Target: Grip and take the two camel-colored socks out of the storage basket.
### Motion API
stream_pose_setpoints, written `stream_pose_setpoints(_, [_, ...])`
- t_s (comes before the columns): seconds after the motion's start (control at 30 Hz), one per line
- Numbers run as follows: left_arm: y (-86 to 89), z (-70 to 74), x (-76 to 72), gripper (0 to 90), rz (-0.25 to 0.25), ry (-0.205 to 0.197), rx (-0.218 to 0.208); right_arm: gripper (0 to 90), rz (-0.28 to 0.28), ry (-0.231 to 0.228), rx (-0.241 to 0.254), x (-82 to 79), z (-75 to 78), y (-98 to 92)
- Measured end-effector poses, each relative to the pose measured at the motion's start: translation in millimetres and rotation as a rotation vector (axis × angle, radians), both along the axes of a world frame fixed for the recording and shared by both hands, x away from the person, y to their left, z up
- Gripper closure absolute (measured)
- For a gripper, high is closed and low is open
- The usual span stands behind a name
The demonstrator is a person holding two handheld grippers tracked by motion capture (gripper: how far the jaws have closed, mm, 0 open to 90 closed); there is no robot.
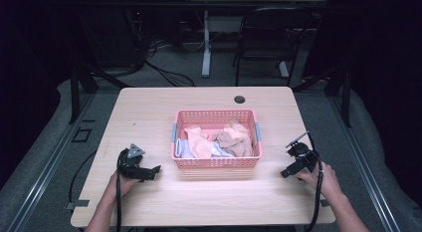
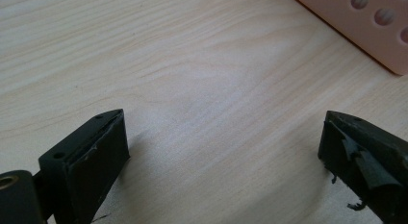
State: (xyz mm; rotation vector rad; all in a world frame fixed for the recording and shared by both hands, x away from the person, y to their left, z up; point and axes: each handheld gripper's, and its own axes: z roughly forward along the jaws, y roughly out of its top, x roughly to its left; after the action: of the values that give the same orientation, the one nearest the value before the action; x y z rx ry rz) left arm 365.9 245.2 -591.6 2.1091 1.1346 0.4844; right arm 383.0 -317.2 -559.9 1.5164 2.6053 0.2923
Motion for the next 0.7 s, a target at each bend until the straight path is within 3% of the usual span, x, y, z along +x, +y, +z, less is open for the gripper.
stream_pose_setpoints(0.27, [-1.5, -0.2, -0.3, 2.6, 0.009, 0.001, -0.001, 0.0, 0.002, 0.004, -0.001, 0.4, 0.1, 0.2])
stream_pose_setpoints(0.5, [-1.7, -0.2, 0.6, 2.3, 0.004, 0.001, 0.002, 0.0, -0.013, -0.032, 0.025, -3.0, -0.8, -1.8])
stream_pose_setpoints(0.7, [-1.7, 0.0, 0.4, 2.4, 0.004, 0.002, 0.003, 0.0, -0.036, -0.026, 0.01, -0.8, -0.6, -0.3])
